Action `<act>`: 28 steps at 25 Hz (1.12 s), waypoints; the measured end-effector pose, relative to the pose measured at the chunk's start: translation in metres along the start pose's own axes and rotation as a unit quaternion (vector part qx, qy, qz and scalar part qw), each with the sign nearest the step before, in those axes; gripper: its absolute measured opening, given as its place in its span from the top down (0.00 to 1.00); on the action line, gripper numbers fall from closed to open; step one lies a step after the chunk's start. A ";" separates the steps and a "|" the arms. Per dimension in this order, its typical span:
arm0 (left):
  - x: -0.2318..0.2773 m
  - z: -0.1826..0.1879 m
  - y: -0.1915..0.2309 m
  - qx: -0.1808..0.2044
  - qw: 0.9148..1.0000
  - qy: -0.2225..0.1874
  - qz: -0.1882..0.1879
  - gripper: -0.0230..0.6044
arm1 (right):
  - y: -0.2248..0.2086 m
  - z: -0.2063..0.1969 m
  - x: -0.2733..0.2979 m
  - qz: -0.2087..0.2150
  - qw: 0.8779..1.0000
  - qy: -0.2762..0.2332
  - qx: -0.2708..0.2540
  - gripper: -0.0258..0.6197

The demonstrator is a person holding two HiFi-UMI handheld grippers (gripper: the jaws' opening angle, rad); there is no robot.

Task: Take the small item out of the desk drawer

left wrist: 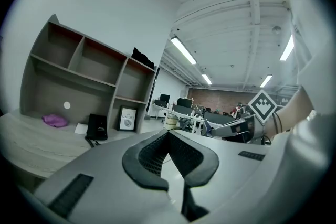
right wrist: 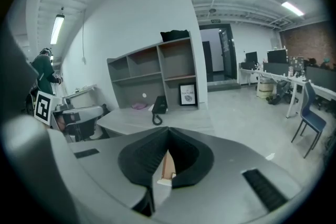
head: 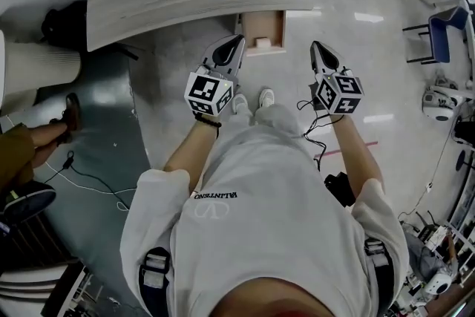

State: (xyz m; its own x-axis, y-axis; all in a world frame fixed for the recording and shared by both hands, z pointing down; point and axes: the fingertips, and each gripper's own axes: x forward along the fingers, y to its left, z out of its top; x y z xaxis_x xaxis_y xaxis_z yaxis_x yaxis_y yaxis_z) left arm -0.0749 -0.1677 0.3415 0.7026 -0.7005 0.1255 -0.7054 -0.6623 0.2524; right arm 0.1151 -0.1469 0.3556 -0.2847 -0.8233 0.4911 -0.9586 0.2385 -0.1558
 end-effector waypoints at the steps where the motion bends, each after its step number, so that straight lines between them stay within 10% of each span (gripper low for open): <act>1: 0.004 -0.004 0.001 0.001 1.000 0.004 -0.001 0.97 | 0.001 -0.004 0.008 0.005 1.000 0.007 -0.001 0.96; 28: 0.107 -0.222 0.034 -0.048 0.990 0.120 0.052 0.97 | -0.035 -0.230 0.181 0.104 0.976 0.183 0.046 0.96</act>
State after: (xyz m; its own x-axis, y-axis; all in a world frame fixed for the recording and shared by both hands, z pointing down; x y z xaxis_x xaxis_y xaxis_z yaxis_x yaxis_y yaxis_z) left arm -0.0024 -0.2064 0.5760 0.6360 -0.6730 0.3776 -0.7717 -0.5527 0.3146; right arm 0.0948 -0.1856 0.6471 -0.4737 -0.5186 0.7118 -0.8796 0.3187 -0.3532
